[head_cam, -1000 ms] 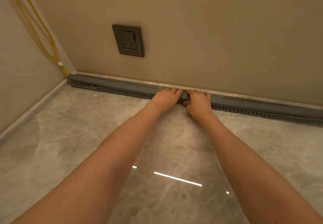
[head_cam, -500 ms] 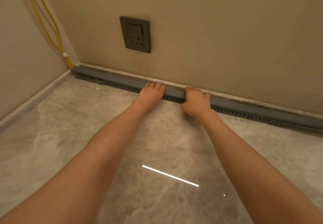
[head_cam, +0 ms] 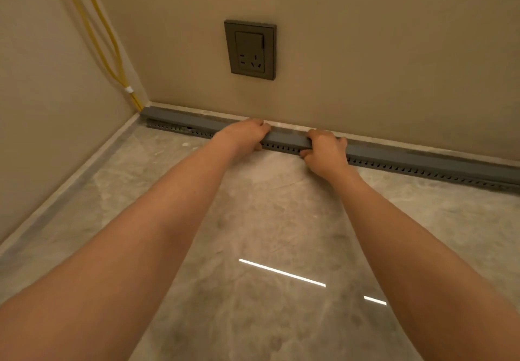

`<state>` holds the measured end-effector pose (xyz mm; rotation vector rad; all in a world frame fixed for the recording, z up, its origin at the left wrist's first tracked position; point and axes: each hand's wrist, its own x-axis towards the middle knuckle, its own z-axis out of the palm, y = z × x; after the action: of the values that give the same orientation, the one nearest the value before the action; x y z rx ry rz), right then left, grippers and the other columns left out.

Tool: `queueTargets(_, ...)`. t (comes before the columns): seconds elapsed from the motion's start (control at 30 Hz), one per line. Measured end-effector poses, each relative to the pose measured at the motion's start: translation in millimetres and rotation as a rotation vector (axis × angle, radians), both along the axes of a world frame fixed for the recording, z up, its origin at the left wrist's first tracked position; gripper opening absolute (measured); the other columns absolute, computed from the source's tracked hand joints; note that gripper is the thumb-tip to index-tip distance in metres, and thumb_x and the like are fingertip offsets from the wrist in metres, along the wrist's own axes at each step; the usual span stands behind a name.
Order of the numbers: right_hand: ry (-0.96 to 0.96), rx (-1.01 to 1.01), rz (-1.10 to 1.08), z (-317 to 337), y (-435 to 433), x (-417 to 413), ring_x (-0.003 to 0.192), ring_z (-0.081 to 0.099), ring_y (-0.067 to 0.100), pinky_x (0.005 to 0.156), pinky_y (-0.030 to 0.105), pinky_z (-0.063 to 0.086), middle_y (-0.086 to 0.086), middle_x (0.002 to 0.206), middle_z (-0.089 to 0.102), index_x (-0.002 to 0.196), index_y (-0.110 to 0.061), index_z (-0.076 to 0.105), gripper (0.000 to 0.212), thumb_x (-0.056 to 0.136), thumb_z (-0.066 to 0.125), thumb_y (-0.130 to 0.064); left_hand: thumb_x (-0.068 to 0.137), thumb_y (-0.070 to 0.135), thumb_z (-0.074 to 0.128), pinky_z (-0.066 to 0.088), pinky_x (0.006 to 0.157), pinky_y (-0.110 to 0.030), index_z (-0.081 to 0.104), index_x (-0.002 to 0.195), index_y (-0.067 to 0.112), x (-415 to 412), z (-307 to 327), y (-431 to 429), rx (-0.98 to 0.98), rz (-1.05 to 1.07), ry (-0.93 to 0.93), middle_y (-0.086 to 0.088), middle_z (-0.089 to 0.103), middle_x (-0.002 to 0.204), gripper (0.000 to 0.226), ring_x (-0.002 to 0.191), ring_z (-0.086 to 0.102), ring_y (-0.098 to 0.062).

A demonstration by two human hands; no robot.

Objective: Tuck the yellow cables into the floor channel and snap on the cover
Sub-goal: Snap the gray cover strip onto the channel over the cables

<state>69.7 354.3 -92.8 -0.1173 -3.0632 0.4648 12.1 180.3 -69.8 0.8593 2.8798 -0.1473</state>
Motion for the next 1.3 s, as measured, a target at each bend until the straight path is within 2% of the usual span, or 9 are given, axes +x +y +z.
queueTargets(0.2,-0.075,0.042,-0.03,10,-8,-5,0.109,0.051,0.034,0.104,0.05,0.032,0.016,0.111,0.059,0.107,-0.007,0.058,0.024,0.086,0.054,-0.015,0.093,0.012,0.049,0.04,0.1,-0.043,0.038,0.134,0.004,-9,-15,-33,0.001,-0.054,0.133,-0.018,0.043,0.133,0.044,0.12,0.045,-0.034)
queueTargets(0.33,-0.155,0.139,0.041,18,-32,-14,0.124,0.039,0.032,0.109,0.053,0.027,0.014,0.126,0.047,0.127,-0.011,0.052,0.044,0.083,0.054,-0.015,0.094,0.009,0.047,0.038,0.099,-0.042,0.035,0.136,0.004,-10,-24,-37,0.0,-0.078,0.244,-0.016,0.04,0.135,0.044,0.122,0.042,-0.033)
queueTargets(0.47,-0.041,-0.013,0.09,11,-83,-30,0.121,0.045,0.031,0.102,0.044,0.035,0.012,0.125,0.052,0.126,-0.014,0.053,0.043,0.085,0.059,-0.026,0.095,0.009,0.045,0.041,0.097,-0.042,0.037,0.134,0.003,-11,-22,-40,0.006,-0.096,0.276,-0.016,0.04,0.135,0.04,0.122,0.043,-0.034)
queueTargets(0.6,0.004,0.042,0.06,4,-97,-35,0.119,0.047,0.034,0.095,0.04,0.039,0.016,0.123,0.054,0.12,-0.007,0.055,0.034,0.087,0.056,-0.015,0.094,0.01,0.048,0.041,0.096,-0.042,0.039,0.133,0.003,-13,-20,-43,0.045,-0.121,0.236,-0.017,0.042,0.133,0.041,0.122,0.045,-0.034)
queueTargets(0.83,-0.013,0.079,0.008,9,-105,-37,0.122,0.044,0.034,0.105,0.047,0.031,0.016,0.125,0.053,0.121,-0.005,0.054,0.033,0.089,0.051,-0.011,0.095,0.018,0.051,0.037,0.105,-0.04,0.036,0.139,0.004,-29,-7,-74,0.171,-0.087,0.008,-0.018,0.041,0.136,0.048,0.123,0.044,-0.033)
queueTargets(0.93,-0.024,0.077,0.004,9,-107,-38,0.118,0.048,0.034,0.106,0.049,0.033,0.015,0.121,0.053,0.119,-0.005,0.056,0.031,0.088,0.052,-0.01,0.096,0.017,0.05,0.036,0.106,-0.041,0.038,0.137,0.002,-41,-7,-107,0.084,-0.024,0.045,-0.02,0.043,0.135,0.045,0.124,0.043,-0.035)
queueTargets(1.07,-0.052,0.15,0.032,16,-109,-41,0.108,0.054,0.035,0.097,0.043,0.04,0.015,0.116,0.056,0.114,-0.006,0.058,0.031,0.084,0.054,-0.011,0.096,0.008,0.046,0.04,0.1,-0.04,0.043,0.129,-0.001,-44,-12,-121,-0.015,-0.007,0.142,-0.02,0.05,0.13,0.034,0.121,0.047,-0.035)
queueTargets(1.17,-0.097,0.146,0.092,15,-127,-47,0.115,0.049,0.035,0.102,0.044,0.036,0.016,0.124,0.051,0.126,-0.007,0.05,0.04,0.086,0.051,-0.013,0.094,0.002,0.043,0.042,0.098,-0.04,0.041,0.13,0.0,-43,-18,-115,-0.055,0.008,0.215,-0.019,0.049,0.131,0.036,0.12,0.049,-0.034)
queueTargets(1.3,-0.041,0.065,0.135,4,-167,-55,0.126,0.042,0.034,0.107,0.046,0.027,0.014,0.132,0.049,0.137,-0.013,0.039,0.045,0.095,0.045,-0.03,0.094,0.004,0.044,0.045,0.097,-0.043,0.042,0.127,0.0,-45,-20,-119,-0.06,0.005,0.248,-0.019,0.05,0.131,0.033,0.12,0.05,-0.034)
